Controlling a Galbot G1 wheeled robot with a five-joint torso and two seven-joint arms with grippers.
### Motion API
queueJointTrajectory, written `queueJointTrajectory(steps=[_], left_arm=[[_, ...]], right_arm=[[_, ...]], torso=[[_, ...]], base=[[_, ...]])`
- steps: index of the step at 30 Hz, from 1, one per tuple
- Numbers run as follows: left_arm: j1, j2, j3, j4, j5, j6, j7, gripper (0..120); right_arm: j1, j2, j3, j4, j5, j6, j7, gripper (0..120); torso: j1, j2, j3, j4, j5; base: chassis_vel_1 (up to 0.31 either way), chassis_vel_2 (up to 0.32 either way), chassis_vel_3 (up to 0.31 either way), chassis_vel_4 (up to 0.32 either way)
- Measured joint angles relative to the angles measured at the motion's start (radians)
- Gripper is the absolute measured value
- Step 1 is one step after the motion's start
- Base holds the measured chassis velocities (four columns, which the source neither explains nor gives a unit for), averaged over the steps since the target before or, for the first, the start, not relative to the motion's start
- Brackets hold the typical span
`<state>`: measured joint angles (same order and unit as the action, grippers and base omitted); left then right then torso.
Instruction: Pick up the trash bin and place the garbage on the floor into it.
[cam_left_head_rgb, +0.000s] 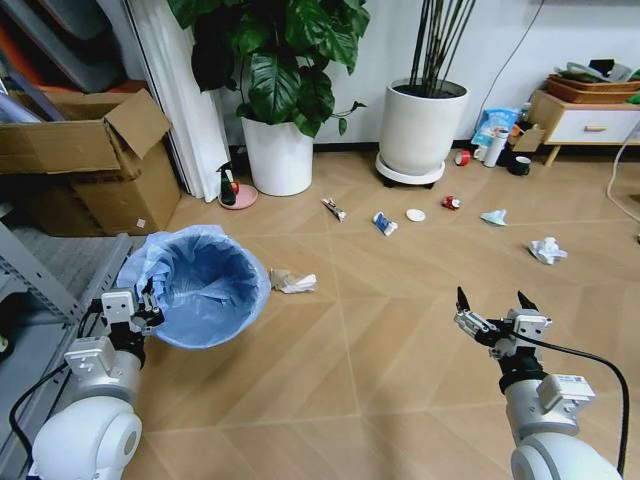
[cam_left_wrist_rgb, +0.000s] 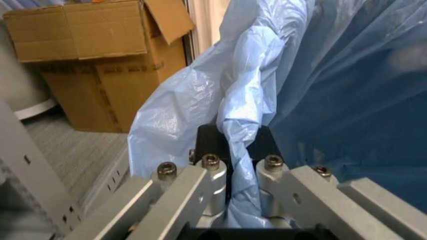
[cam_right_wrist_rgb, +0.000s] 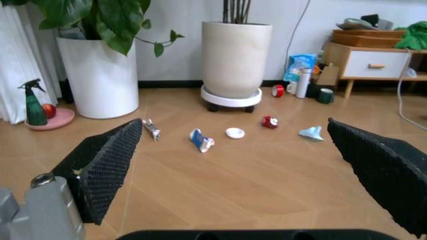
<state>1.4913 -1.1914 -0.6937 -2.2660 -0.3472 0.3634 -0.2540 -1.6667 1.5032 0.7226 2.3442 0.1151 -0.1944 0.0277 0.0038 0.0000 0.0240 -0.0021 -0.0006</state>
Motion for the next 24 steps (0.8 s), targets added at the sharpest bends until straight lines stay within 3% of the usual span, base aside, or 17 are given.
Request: queueJointTrajectory(steps=[16,24], left_arm=[[0.003,-0.003,0.001,-0.003,0.007,-0.005,0.003,0],[0.003,-0.005,0.0,-0.003,0.011,-0.011,0.007,0]], right_arm=[[-0.001,0.0,0.001,-0.001,0.001,0.001,-0.001,100],[0.0,0.0,0.0,-0.006,0.001,0.004,-0.002,100]], torso=[[0.0,0.0,0.0,0.0,0.0],[0.0,0.0,0.0,-0.0003,0.0]], base=[[-0.084,0.314,0.085,-0.304],[-0.188,0.248,0.179,-0.245]])
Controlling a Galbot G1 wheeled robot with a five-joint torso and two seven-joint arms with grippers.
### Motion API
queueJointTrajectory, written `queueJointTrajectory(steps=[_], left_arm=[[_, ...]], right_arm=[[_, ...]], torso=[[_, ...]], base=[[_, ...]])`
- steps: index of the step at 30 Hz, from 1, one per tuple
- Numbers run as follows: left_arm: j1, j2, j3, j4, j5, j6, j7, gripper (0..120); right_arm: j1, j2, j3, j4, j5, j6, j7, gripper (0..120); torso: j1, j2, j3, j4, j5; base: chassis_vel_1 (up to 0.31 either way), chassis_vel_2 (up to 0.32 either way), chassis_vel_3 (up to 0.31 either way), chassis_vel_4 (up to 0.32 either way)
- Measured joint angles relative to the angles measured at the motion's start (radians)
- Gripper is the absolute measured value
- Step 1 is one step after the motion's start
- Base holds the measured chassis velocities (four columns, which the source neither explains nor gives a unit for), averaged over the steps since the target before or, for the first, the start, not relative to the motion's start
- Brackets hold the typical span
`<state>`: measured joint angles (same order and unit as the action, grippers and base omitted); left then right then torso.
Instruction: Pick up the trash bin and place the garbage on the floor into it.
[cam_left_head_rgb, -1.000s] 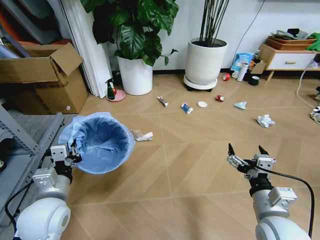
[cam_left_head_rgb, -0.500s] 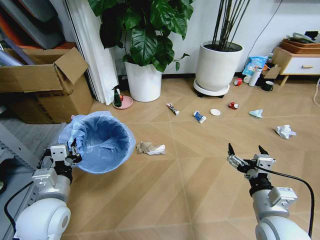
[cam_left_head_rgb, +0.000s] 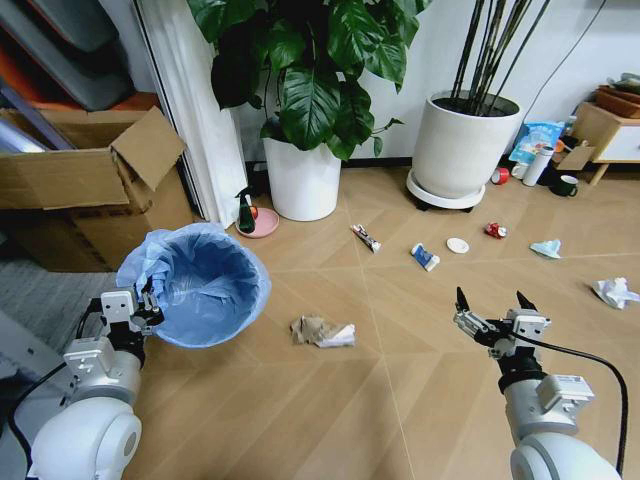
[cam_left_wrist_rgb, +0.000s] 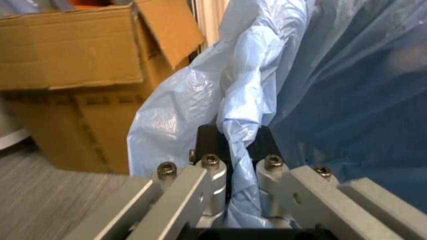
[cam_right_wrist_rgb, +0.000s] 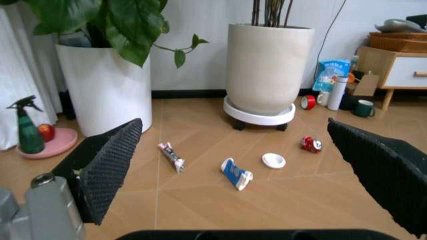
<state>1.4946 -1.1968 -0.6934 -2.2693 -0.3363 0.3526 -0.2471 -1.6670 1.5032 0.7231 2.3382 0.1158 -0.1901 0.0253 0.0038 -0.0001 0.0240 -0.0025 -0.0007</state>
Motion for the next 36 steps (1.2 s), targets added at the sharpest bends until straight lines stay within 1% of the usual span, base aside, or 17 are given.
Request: queueJointTrajectory(steps=[2,3,4,10,15,19,20,22,23,24,26,28,29,30,33,34,36], left_arm=[[0.0,-0.001,0.0,0.001,0.0,-0.001,0.001,0],[0.001,-0.003,0.0,0.002,0.002,-0.002,0.001,0],[0.002,-0.005,0.0,0.002,0.003,-0.003,0.001,0],[0.005,-0.007,0.0,0.003,0.003,-0.006,0.001,0],[0.009,-0.008,-0.002,-0.001,0.002,-0.007,-0.001,0],[0.007,-0.001,0.005,-0.002,-0.003,-0.007,-0.003,0],[0.0,0.008,0.015,0.0,-0.01,-0.007,-0.002,0],[-0.002,0.014,0.02,0.005,-0.015,-0.007,0.004,0],[-0.003,0.019,0.023,0.011,-0.02,-0.007,0.01,0],[-0.003,0.019,0.023,0.011,-0.02,-0.007,0.01,0],[-0.006,0.024,0.023,0.016,-0.027,-0.008,0.013,0],[0.0,0.024,0.013,0.016,-0.032,-0.01,0.016,0],[0.0,0.024,0.013,0.016,-0.032,-0.01,0.016,0],[0.004,0.023,0.004,0.015,-0.034,-0.011,0.014,0],[0.009,0.027,-0.007,0.011,-0.043,-0.011,0.006,0],[0.009,0.027,-0.007,0.011,-0.043,-0.011,0.006,0],[0.011,0.036,-0.008,0.011,-0.051,-0.014,-0.001,0]], right_arm=[[-0.001,0.0,0.0,-0.001,-0.001,0.0,0.0,100],[-0.002,0.0,-0.001,-0.002,-0.003,0.0,0.0,100],[-0.002,0.0,-0.001,-0.004,-0.006,0.002,0.0,100],[0.003,-0.001,-0.002,-0.016,-0.024,0.012,-0.002,100],[0.019,-0.02,-0.011,-0.039,-0.018,0.009,-0.015,100],[0.03,-0.047,-0.016,-0.06,0.004,-0.001,-0.034,100],[0.037,-0.074,-0.017,-0.083,0.014,-0.001,-0.051,100],[0.049,-0.109,-0.022,-0.108,0.026,-0.001,-0.074,100],[0.06,-0.143,-0.028,-0.128,0.042,-0.006,-0.095,100],[0.06,-0.143,-0.028,-0.128,0.042,-0.006,-0.095,100],[0.072,-0.188,-0.036,-0.158,0.064,-0.015,-0.123,100],[0.101,-0.264,-0.058,-0.205,0.089,-0.028,-0.171,100],[0.101,-0.264,-0.058,-0.205,0.089,-0.028,-0.171,100],[0.13,-0.34,-0.085,-0.253,0.103,-0.035,-0.198,100],[0.193,-0.474,-0.159,-0.354,0.13,-0.039,-0.227,100],[0.193,-0.474,-0.159,-0.354,0.13,-0.039,-0.227,100],[0.264,-0.536,-0.248,-0.45,0.137,-0.032,-0.249,100]], torso=[[0.0,0.0,0.0,-0.0001,-0.0004],[0.0,0.0,0.0,0.0003,0.0007],[0.0,0.0,0.0,0.0001,-0.0001],[0.0,0.0,0.0,0.0001,0.0],[0.0,0.0,0.0,0.0001,-0.0001],[0.0,0.0,0.0,0.0004,0.0002],[0.0,0.0,0.0,0.0001,0.0],[0.0,0.0,0.0,0.0001,0.0002],[0.0,0.0,0.0,0.0003,0.0001],[0.0,0.0,0.0,0.0003,0.0001],[0.0,0.0,0.0,0.0,0.0],[0.0,0.0,0.0,0.0001,0.0004],[0.0,0.0,0.0,0.0001,0.0004],[0.0,0.0,0.0,0.0001,0.0004],[0.0,0.0,0.0,0.0004,-0.0005],[0.0,0.0,0.0,0.0004,-0.0005],[0.0,0.0,0.0,0.0002,0.0005]], base=[[-0.259,0.22,0.229,-0.236],[-0.262,0.266,0.252,-0.253],[-0.262,0.243,0.238,-0.253],[-0.197,0.227,0.203,-0.236],[-0.052,0.097,0.031,-0.056],[0.046,-0.042,-0.046,0.03],[0.066,-0.061,-0.068,0.062],[0.033,-0.013,-0.024,0.031],[0.0,0.0,0.0,0.0],[0.0,0.0,0.0,0.0],[0.0,0.0,0.0,0.0],[0.0,0.0,0.0,0.0],[0.0,0.0,0.0,0.0],[0.0,0.0,0.0,0.0],[0.0,0.0,0.0,0.0],[0.0,0.0,0.0,0.0],[0.0,0.0,0.0,0.0]])
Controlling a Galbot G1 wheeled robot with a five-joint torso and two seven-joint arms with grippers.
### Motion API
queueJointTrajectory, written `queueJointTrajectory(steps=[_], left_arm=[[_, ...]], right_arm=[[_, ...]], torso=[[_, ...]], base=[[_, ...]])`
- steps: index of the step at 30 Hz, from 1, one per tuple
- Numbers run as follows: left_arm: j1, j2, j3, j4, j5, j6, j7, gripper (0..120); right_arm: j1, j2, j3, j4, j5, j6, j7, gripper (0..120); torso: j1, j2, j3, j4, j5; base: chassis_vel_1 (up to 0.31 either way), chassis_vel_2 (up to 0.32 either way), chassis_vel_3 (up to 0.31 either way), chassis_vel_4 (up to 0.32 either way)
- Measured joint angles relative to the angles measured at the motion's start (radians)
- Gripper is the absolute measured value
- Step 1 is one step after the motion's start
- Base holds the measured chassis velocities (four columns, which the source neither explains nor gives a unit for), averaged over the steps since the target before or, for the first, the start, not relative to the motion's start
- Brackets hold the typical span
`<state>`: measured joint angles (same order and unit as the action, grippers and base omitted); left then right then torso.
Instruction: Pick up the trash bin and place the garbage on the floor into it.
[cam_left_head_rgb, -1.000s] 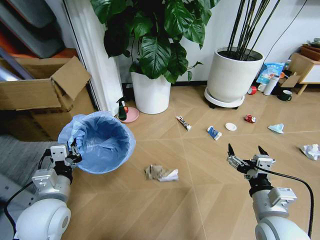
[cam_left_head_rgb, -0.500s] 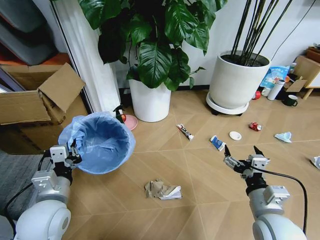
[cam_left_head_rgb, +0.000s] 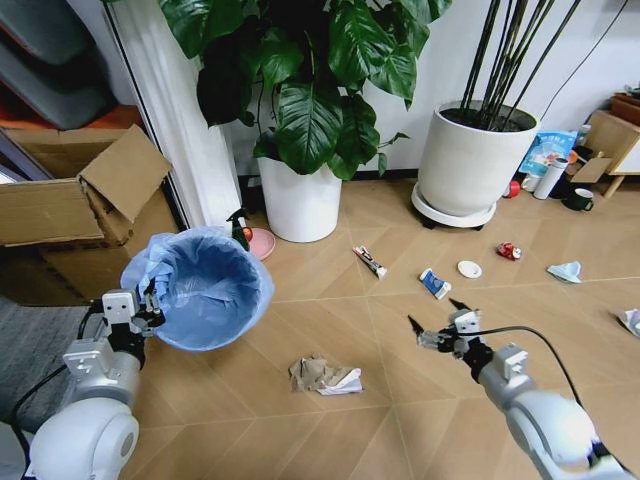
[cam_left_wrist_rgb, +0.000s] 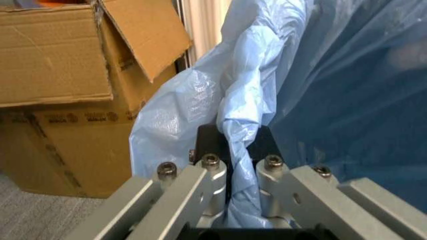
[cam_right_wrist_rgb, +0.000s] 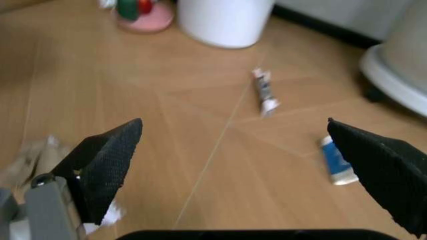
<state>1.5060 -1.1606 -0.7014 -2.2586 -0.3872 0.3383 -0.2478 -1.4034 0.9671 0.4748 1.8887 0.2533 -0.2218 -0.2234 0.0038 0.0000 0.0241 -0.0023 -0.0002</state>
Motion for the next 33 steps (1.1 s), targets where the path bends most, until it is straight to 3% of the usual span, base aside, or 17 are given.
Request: queueJointTrajectory(steps=[1,4,7,8,10,15,20,28,33], left_arm=[[0.0,0.0,0.0,0.0,0.0,0.0,0.0,0],[0.0,0.01,-0.002,0.0,-0.014,-0.003,-0.01,0],[-0.001,0.012,-0.003,0.0,-0.019,-0.003,-0.013,0],[-0.002,0.014,-0.004,0.0,-0.022,-0.003,-0.014,0],[-0.002,0.014,-0.005,0.0,-0.022,-0.003,-0.015,0],[-0.005,0.019,-0.004,0.003,-0.026,0.009,-0.016,0],[-0.005,0.026,0.0,0.004,-0.048,0.039,-0.02,0],[-0.006,0.048,0.009,0.009,-0.132,0.118,-0.041,0],[-0.007,0.056,0.011,0.017,-0.145,0.129,-0.043,0]], right_arm=[[0.0,0.0,0.0,0.0,0.0,0.0,0.0,100],[0.12,-0.042,-0.174,-0.122,0.007,0.016,-0.025,100],[0.18,-0.049,-0.253,-0.174,0.012,0.021,-0.03,100],[0.242,-0.049,-0.334,-0.226,0.014,0.018,-0.035,100],[0.263,-0.048,-0.363,-0.244,0.018,0.017,-0.035,100],[0.409,0.003,-0.575,-0.394,0.044,0.015,-0.038,100],[0.484,0.088,-0.675,-0.514,0.052,0.033,-0.041,100],[0.536,0.224,-0.71,-0.658,0.023,0.049,-0.059,100],[0.544,0.257,-0.713,-0.699,0.011,0.05,-0.065,100]], torso=[[0.0,0.0,0.0,0.0,0.0],[0.0,0.0,0.0,0.0,0.0],[0.0,0.0,0.0,0.0,-0.0007],[0.0,0.0,0.0,0.0005,-0.0001],[0.0,0.0,0.0,0.0001,-0.0005],[0.0,0.0,0.0,0.0001,-0.0008],[0.0,0.0,0.0,0.0,-0.0008],[0.0,0.0,0.0,0.0,-0.001],[0.0,0.0,0.0,0.0,-0.0007]], base=[[0.0,0.0,0.0,0.0],[0.0,0.0,0.0,0.0],[0.0,0.0,0.0,0.0],[0.0,0.0,0.0,0.0],[0.0,0.0,0.0,0.0],[0.0,0.0,0.0,0.0],[0.0,0.0,0.0,0.0],[0.0,0.0,0.0,0.0],[0.0,0.0,0.0,0.0]])
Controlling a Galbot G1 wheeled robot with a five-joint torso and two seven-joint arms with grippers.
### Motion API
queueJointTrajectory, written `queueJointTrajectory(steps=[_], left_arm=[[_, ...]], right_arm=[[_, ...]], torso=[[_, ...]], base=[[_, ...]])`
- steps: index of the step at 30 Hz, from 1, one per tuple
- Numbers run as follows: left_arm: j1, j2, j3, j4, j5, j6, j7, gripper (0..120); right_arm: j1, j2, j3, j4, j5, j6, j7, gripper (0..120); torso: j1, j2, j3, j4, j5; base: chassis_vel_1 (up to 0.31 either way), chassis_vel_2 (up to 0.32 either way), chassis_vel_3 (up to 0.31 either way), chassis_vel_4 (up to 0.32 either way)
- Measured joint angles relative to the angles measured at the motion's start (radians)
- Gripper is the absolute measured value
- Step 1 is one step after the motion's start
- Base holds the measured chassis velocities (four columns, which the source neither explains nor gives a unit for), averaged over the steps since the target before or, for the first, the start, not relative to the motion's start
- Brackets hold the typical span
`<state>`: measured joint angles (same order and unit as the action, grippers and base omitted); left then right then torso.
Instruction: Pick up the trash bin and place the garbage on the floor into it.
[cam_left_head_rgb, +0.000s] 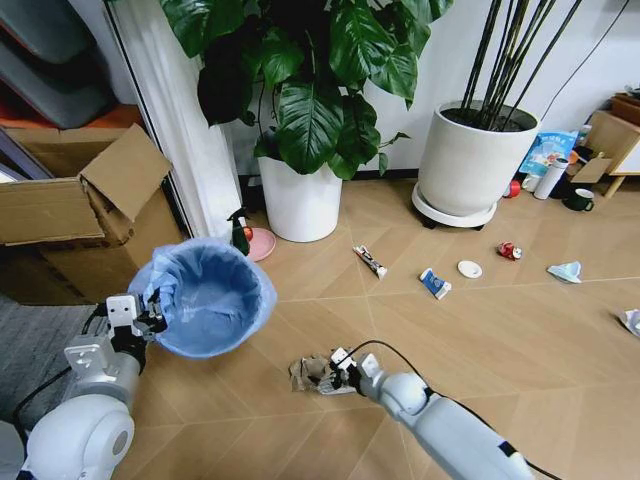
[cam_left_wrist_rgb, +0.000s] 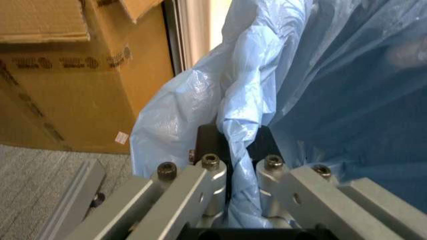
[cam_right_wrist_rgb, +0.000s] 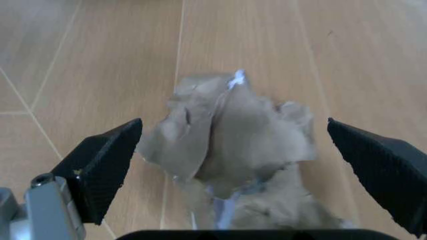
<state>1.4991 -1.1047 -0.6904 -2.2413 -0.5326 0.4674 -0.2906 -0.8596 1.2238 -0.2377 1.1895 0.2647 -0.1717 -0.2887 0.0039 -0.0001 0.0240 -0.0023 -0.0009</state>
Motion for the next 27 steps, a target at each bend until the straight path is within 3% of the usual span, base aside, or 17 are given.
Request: queueJointTrajectory(steps=[7,10,18,27], left_arm=[[-0.003,0.005,0.0,0.009,-0.009,0.006,0.0,0],[-0.005,0.011,-0.001,0.014,-0.016,0.008,0.003,0],[-0.007,0.014,-0.004,0.012,-0.017,0.001,0.011,0],[-0.007,0.018,-0.005,0.012,-0.014,-0.004,0.013,0]], right_arm=[[0.007,0.033,0.0,-0.045,-0.015,0.003,-0.006,100],[0.013,0.079,0.004,-0.13,-0.042,0.007,-0.01,100],[0.011,0.093,0.038,-0.175,-0.046,0.003,-0.006,99],[-0.005,0.102,0.063,-0.185,-0.045,0.006,0.003,68]], torso=[[0.0,0.0,0.0,0.0,0.0],[0.0,0.0,0.0,0.0,0.0001],[0.0,0.0,0.0,0.0,0.0],[0.0,0.0,0.0,-0.0002,0.0]], base=[[0.0,0.0,0.0,0.0],[0.0,0.0,0.0,0.0],[0.0,0.0,0.0,0.0],[0.0,0.0,0.0,0.0]])
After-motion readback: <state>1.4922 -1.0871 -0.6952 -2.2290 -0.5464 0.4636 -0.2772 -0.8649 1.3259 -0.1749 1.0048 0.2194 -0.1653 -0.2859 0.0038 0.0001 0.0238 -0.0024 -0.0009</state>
